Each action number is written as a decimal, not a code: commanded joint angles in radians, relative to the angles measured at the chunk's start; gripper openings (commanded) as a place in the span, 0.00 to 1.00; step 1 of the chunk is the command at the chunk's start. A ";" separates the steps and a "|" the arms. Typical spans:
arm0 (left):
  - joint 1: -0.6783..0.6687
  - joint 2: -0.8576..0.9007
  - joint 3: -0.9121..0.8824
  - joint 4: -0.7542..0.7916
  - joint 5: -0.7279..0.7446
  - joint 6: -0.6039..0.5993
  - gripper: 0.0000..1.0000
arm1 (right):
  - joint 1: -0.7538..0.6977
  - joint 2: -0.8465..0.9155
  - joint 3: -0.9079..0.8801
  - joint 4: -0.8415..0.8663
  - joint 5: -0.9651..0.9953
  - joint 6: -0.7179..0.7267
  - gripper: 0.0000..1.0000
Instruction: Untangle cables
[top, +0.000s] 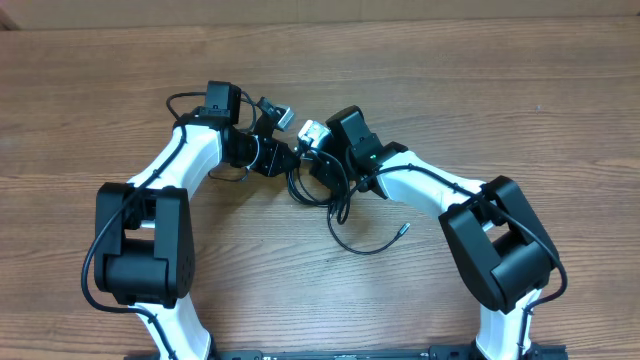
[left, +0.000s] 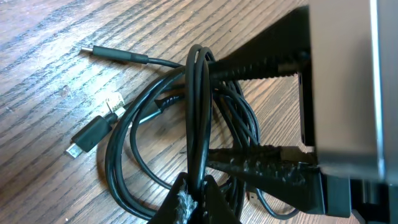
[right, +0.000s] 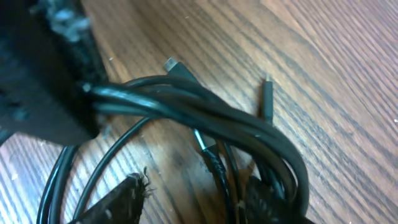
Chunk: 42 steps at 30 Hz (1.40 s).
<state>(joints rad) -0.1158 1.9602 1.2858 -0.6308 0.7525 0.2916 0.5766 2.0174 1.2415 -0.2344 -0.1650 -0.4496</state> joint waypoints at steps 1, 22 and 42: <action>0.005 0.008 0.021 0.001 0.026 0.015 0.04 | -0.003 0.005 -0.012 0.026 0.032 -0.005 0.55; 0.005 0.008 0.021 0.001 0.026 0.015 0.04 | -0.023 0.119 -0.012 0.158 0.069 0.027 0.90; 0.005 0.008 0.021 0.003 0.022 0.015 0.04 | -0.024 0.078 0.019 -0.137 -0.152 0.084 0.05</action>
<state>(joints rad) -0.1158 1.9606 1.2915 -0.6285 0.7521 0.2916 0.5495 2.0872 1.2877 -0.3180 -0.2379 -0.3695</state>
